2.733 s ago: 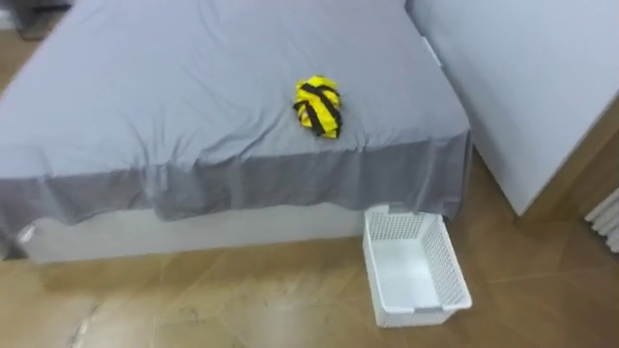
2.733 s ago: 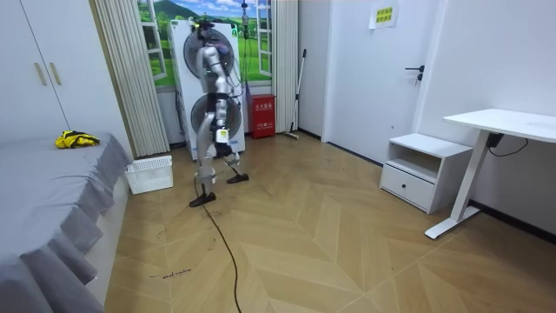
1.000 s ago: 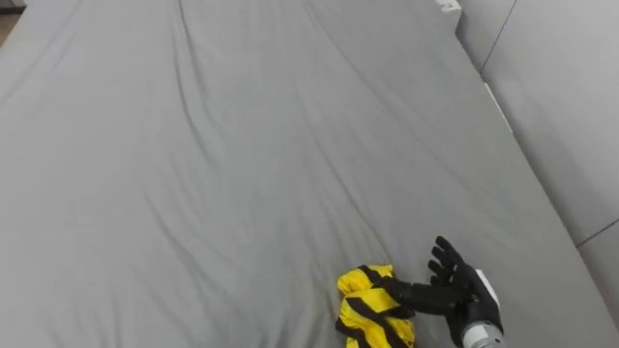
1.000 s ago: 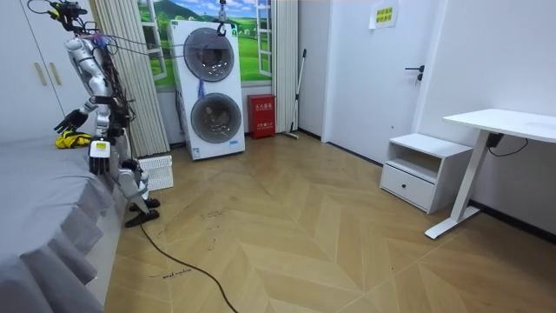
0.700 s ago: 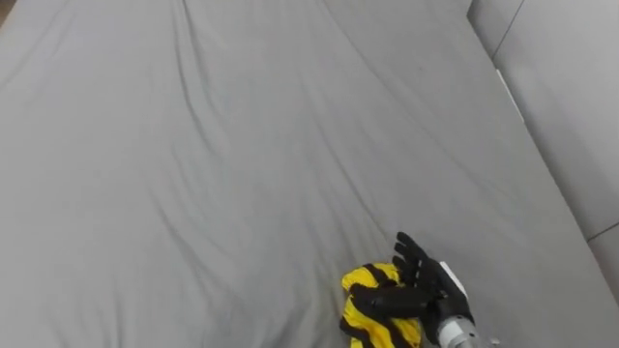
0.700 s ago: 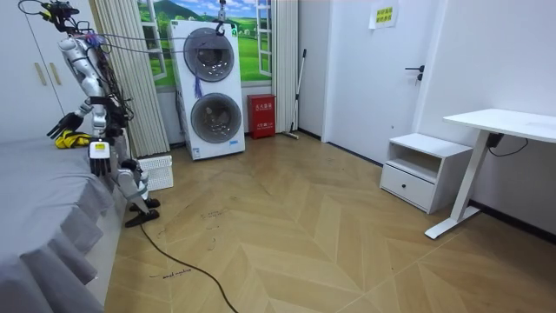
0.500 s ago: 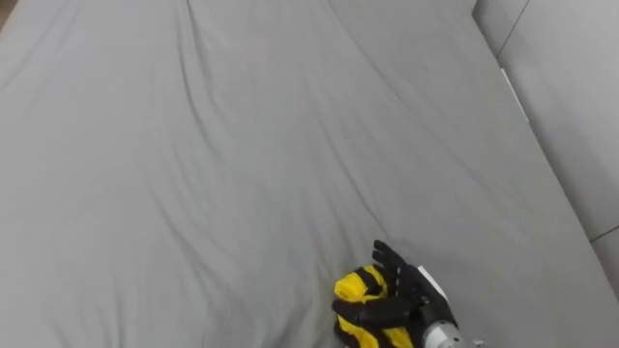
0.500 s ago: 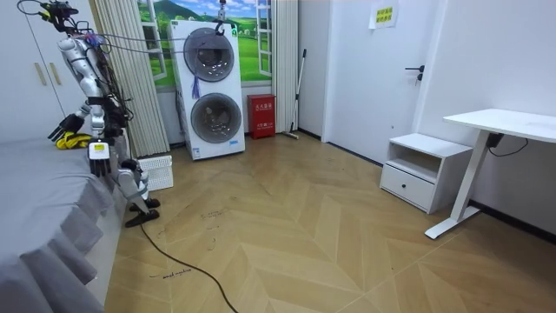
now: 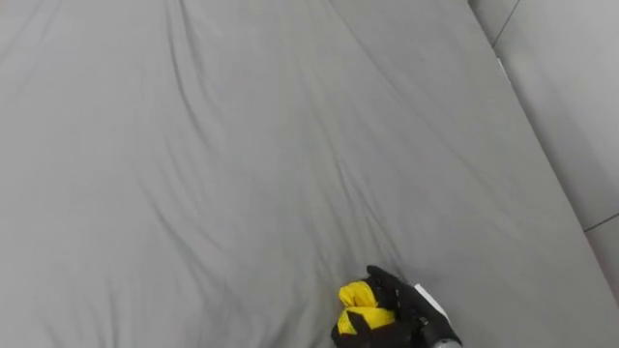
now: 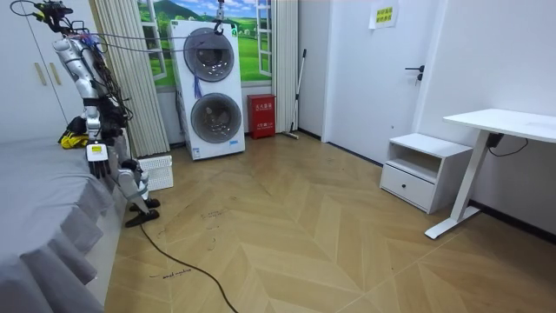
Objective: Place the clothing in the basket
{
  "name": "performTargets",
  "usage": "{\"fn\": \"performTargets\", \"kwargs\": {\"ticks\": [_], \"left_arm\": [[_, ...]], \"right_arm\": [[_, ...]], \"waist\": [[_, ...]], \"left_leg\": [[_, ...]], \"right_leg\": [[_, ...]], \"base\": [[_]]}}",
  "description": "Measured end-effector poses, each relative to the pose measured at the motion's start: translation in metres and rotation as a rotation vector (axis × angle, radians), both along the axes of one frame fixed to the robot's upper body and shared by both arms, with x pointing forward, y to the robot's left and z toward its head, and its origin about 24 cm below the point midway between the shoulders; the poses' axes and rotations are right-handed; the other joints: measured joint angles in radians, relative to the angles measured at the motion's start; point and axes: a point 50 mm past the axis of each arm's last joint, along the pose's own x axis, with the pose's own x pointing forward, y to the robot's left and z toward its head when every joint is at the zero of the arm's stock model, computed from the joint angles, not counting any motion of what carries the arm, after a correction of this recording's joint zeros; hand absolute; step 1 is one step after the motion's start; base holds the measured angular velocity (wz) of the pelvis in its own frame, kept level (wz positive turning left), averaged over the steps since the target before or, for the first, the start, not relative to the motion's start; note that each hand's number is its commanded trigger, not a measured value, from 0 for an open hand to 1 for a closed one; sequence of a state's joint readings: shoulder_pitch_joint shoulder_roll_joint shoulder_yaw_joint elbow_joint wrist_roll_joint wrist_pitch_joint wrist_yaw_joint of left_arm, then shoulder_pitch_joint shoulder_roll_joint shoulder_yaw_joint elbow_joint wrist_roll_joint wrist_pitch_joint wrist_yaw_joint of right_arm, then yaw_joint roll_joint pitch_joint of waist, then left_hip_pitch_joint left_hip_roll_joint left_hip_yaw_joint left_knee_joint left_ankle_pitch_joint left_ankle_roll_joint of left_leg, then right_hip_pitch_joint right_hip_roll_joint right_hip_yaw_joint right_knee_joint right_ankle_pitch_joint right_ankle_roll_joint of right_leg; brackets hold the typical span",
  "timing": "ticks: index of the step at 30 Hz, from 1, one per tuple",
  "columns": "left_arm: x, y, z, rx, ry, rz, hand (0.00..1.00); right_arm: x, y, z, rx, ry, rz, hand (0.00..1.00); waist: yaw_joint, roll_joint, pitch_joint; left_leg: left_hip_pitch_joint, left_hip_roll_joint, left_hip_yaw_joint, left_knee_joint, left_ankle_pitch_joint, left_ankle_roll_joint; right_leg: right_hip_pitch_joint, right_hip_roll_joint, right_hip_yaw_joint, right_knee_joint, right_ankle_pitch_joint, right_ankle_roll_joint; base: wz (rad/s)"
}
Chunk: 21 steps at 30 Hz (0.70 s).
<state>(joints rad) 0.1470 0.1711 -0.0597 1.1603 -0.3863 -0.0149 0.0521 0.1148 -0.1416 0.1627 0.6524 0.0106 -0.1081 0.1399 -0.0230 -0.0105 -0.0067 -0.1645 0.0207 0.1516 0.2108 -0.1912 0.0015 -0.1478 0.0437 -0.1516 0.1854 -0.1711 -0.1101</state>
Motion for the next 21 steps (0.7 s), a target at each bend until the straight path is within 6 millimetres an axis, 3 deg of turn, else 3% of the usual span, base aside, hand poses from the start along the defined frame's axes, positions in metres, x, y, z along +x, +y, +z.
{"fn": "performTargets", "kwargs": {"ticks": [2,9,14,21], "left_arm": [[-0.001,0.001,0.000,0.001,0.017,-0.004,0.00],[0.005,0.009,0.002,0.018,0.023,-0.023,0.00],[0.005,0.013,0.003,0.027,0.028,-0.033,0.00],[0.007,0.013,0.004,0.026,0.029,-0.047,0.00]], "right_arm": [[-0.005,-0.008,-0.005,-0.038,0.031,-0.018,1.00],[-0.019,-0.033,-0.017,-0.136,0.153,-0.049,1.00],[-0.021,-0.037,-0.023,-0.224,0.218,0.000,1.00],[-0.016,-0.036,-0.018,-0.271,0.208,0.059,1.00]], "waist": [[0.000,-0.004,-0.0028],[0.003,-0.028,0.0007],[0.005,-0.039,0.0073],[0.005,-0.034,0.0071]], "left_leg": [[0.007,-0.001,-0.001,-0.009,0.003,0.001],[0.001,-0.001,-0.013,-0.020,0.013,0.007],[0.000,-0.002,-0.008,-0.015,0.014,0.008],[0.010,-0.002,0.000,-0.013,0.014,0.008]], "right_leg": [[0.004,-0.001,-0.004,0.000,0.000,0.000],[-0.002,-0.009,-0.018,-0.001,0.002,0.003],[-0.003,-0.010,-0.011,-0.001,0.003,0.005],[0.010,-0.008,-0.004,-0.011,0.004,0.007]], "base": [[0.04],[0.06],[-0.02],[-0.04]]}}
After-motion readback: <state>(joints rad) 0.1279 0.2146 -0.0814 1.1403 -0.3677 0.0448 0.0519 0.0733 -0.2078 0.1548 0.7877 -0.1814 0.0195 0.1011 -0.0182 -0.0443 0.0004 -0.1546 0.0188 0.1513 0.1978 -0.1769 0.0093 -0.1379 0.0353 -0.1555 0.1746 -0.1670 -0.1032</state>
